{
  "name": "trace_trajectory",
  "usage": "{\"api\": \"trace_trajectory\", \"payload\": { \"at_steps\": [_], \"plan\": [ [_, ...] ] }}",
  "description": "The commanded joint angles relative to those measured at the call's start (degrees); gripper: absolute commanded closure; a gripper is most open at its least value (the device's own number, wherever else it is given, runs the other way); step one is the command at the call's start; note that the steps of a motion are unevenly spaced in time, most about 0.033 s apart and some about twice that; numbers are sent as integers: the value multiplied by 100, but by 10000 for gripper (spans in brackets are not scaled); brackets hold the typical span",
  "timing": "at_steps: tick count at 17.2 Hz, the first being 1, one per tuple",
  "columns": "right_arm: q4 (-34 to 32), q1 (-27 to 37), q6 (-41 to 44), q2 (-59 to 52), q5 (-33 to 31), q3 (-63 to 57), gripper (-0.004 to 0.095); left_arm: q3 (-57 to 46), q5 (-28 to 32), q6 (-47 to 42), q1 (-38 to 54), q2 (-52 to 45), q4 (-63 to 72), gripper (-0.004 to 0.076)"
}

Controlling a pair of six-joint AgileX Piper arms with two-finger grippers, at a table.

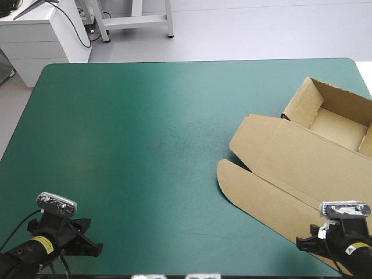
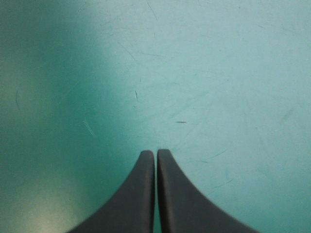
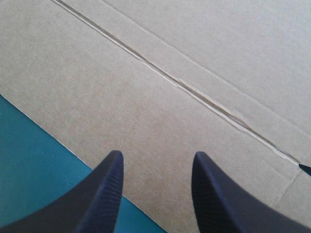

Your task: Fold the box

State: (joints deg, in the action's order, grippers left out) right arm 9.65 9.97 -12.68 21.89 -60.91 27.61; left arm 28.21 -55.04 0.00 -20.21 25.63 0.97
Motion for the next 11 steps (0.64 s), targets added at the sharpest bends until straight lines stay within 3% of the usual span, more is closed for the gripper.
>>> {"api": "trace_trajectory", "payload": {
  "at_steps": [1,11],
  "plan": [
    [40,-19,-51,33,273,141,496,139,288,-36,-24,25,32,731],
    [40,-19,-42,33,290,141,496,139,288,-74,-24,25,32,731]
  ]
}}
